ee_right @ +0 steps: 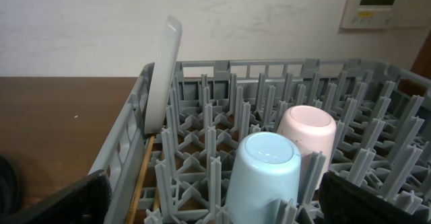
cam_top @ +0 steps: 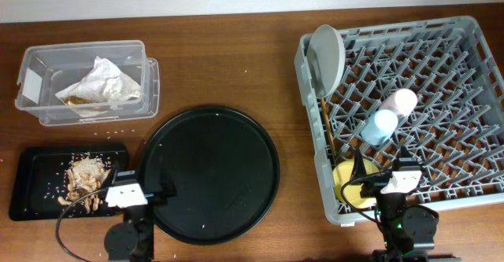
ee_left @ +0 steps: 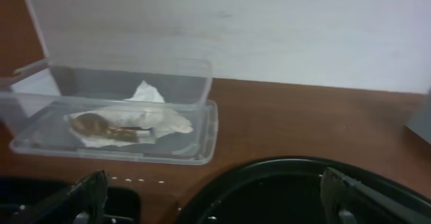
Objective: Sort waste into correct bins and load items into the dishwasher rack
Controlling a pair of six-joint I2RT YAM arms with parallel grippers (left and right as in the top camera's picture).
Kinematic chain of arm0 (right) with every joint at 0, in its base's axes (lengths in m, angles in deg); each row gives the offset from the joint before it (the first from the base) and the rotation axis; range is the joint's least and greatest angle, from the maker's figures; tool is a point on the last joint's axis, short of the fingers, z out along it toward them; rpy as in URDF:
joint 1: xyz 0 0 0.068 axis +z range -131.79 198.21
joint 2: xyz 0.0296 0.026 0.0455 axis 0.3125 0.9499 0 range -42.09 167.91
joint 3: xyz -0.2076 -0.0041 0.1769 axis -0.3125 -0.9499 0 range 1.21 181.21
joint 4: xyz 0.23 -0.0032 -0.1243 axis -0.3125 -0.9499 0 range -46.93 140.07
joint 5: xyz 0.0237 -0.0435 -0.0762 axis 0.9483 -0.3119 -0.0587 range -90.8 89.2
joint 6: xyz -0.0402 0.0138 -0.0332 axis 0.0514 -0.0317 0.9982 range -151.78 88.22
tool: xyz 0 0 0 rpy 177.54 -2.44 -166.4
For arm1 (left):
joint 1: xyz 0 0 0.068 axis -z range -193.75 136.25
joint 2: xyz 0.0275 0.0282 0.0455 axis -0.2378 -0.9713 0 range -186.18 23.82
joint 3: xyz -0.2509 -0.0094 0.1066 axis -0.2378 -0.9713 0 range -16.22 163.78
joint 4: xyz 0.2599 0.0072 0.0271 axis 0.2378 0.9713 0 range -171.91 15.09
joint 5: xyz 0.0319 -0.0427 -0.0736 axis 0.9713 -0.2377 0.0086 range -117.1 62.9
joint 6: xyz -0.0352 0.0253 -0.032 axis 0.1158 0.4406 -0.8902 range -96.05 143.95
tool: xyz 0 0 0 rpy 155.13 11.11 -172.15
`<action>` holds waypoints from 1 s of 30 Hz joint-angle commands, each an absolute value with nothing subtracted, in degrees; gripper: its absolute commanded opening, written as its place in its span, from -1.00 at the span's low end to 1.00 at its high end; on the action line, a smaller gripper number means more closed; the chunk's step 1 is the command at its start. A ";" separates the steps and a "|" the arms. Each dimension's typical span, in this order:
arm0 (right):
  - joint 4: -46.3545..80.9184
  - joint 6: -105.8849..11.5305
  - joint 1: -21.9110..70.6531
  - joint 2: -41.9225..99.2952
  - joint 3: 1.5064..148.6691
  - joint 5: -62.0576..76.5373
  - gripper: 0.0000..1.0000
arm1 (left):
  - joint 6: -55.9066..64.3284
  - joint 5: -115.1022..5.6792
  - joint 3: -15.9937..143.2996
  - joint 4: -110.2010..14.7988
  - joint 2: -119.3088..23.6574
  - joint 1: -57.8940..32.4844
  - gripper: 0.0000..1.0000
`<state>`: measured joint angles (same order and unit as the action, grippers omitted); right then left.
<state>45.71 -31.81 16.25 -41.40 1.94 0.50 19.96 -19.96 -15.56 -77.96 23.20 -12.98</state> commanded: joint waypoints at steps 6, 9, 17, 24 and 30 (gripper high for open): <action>45.51 -32.25 15.92 -41.88 1.53 -0.03 0.97 | 25.05 -22.60 -15.69 -77.26 23.55 -13.72 0.98; 45.53 -32.23 15.92 -41.88 1.53 -0.03 0.97 | 25.07 -23.78 -15.69 -77.11 23.55 -13.72 0.99; 45.51 -32.25 15.92 -41.88 1.53 -0.03 0.97 | 25.05 -24.79 -15.69 -77.09 23.55 -13.70 0.98; 45.51 -32.25 15.92 -41.88 1.53 -0.03 0.97 | 25.05 -24.77 -15.69 -77.13 23.53 -13.68 0.98; 45.51 -32.25 15.92 -41.88 1.53 -0.01 0.97 | 25.05 -24.77 -15.69 -77.13 23.53 -13.68 0.98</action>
